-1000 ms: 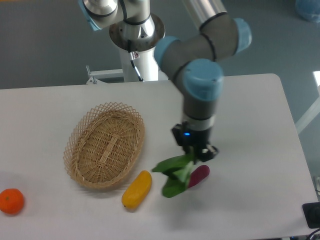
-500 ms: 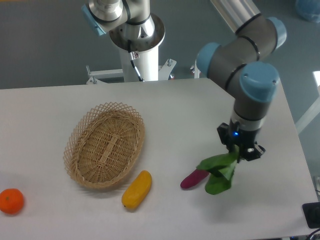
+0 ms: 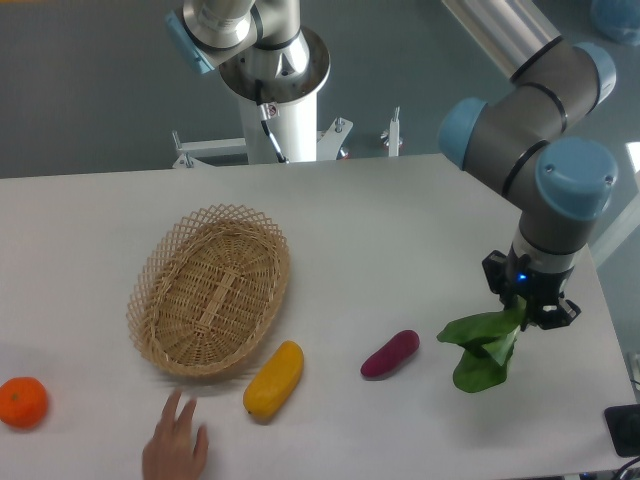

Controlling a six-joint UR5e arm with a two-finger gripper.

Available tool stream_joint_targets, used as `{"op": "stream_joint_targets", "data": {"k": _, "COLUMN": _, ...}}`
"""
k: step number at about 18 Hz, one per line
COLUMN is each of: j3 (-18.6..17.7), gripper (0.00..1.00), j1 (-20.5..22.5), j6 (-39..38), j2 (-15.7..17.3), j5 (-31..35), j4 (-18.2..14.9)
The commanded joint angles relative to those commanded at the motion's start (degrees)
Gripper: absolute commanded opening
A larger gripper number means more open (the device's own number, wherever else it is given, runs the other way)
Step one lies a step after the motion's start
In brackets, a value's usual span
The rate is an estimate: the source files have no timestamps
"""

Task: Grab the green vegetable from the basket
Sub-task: 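Carry the held bok choy away from the basket past the sweet potato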

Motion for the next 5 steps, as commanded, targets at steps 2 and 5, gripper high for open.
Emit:
{"op": "stream_joint_targets", "data": {"k": 2, "j3": -0.4, "gripper": 0.20, "j1": 0.0, "j6": 0.5, "j2": 0.2, "j5": 0.1, "j4": -0.1}}
{"op": "stream_joint_targets", "data": {"k": 5, "j3": -0.4, "gripper": 0.20, "j1": 0.0, "j6": 0.4, "j2": 0.2, "j5": 0.2, "j4": 0.1}}
